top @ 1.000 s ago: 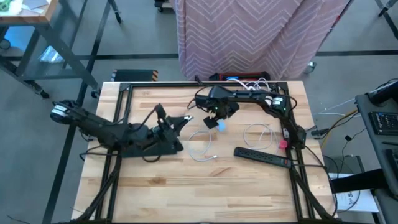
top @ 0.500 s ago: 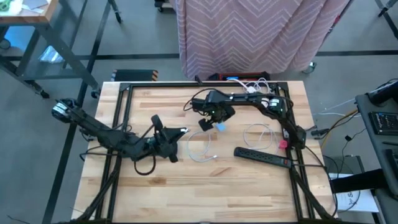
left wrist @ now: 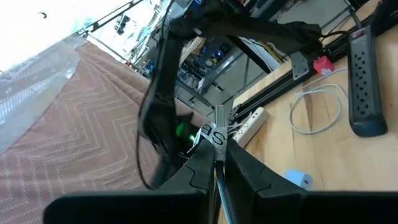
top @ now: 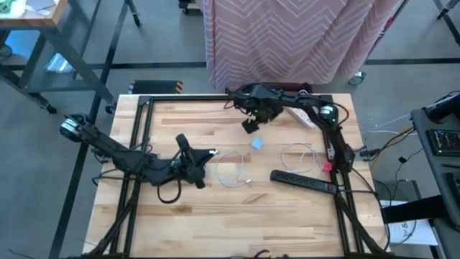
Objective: Insert USB
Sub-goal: Insert the left white charger cable into the white charger adapter
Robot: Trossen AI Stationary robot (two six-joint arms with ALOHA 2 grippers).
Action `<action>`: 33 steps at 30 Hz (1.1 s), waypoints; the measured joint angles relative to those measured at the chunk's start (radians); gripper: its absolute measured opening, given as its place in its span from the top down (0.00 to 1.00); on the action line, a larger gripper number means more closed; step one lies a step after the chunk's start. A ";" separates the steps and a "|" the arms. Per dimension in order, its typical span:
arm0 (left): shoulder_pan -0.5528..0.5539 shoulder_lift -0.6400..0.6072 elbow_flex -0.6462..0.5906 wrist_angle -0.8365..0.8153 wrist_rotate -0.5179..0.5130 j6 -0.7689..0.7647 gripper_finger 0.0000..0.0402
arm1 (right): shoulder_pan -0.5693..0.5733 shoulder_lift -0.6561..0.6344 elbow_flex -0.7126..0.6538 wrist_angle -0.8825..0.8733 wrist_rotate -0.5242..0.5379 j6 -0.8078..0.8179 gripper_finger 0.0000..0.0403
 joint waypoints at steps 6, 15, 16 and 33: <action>-0.006 0.000 0.000 -0.045 -0.087 -0.042 0.98 | 0.103 -0.058 -0.019 -0.008 0.014 -0.722 0.31; -0.006 0.000 0.000 -0.162 -0.094 -0.177 0.98 | 0.222 -0.032 -0.089 0.069 0.034 -1.378 0.45; -0.006 0.000 0.000 -0.171 -0.095 -0.189 0.98 | 0.224 -0.035 -0.096 0.090 0.056 -1.398 0.47; -0.011 0.000 0.000 -0.371 -0.094 -0.412 0.98 | 0.293 -0.038 -0.231 0.235 0.183 -1.523 0.28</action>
